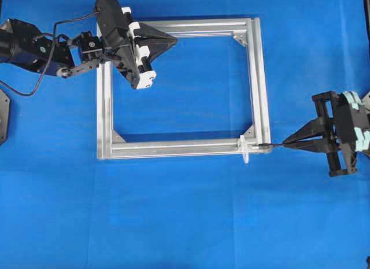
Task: Insert the wire through the string loop located on the right side.
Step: 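Align the USB plug with the zip-tie loop opening, then push the plug through the zip-tie loop with the right gripper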
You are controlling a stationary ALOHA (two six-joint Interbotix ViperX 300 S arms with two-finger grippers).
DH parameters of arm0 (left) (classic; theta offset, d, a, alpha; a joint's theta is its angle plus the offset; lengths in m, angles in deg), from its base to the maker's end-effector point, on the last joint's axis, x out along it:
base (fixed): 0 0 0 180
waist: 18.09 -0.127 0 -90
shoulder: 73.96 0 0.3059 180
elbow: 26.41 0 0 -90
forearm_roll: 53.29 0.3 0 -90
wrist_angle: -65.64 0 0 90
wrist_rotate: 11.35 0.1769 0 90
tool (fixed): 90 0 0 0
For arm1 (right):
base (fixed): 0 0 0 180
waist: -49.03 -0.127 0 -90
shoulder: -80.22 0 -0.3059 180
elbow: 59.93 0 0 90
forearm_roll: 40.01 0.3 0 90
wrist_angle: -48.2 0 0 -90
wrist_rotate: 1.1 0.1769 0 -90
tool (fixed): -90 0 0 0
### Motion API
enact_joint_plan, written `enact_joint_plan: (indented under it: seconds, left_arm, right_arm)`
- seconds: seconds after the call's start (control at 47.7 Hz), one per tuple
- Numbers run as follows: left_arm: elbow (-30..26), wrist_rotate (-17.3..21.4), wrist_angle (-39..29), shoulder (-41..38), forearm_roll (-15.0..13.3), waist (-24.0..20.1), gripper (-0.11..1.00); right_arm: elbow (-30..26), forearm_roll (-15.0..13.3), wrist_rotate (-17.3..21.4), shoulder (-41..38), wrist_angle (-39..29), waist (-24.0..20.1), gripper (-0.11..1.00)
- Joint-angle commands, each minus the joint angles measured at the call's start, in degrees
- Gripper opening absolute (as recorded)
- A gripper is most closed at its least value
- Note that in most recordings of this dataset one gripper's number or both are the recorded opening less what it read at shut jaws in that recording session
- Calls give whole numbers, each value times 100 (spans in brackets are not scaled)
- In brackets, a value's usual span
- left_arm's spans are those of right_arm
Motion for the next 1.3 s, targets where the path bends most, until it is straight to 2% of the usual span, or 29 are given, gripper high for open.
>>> enact_joint_plan:
  seconds: [0.0, 0.733, 0.964, 1.278]
  left_arm:
    - [-53, 0, 35, 158, 18, 18, 1]
    - [-62, 0, 35, 158, 18, 62, 1]
    - [-70, 0, 26, 158, 18, 70, 1]
    - [-62, 0, 35, 158, 18, 62, 1]
  right_arm:
    - [-53, -9, -9, 18, 53, 9, -3]
    - [-79, 9, 9, -53, 202, 9, -3]
    - [-141, 18, 18, -325, 501, 9, -3]
    - [-439, 18, 18, -1081, 1055, 9, -3]
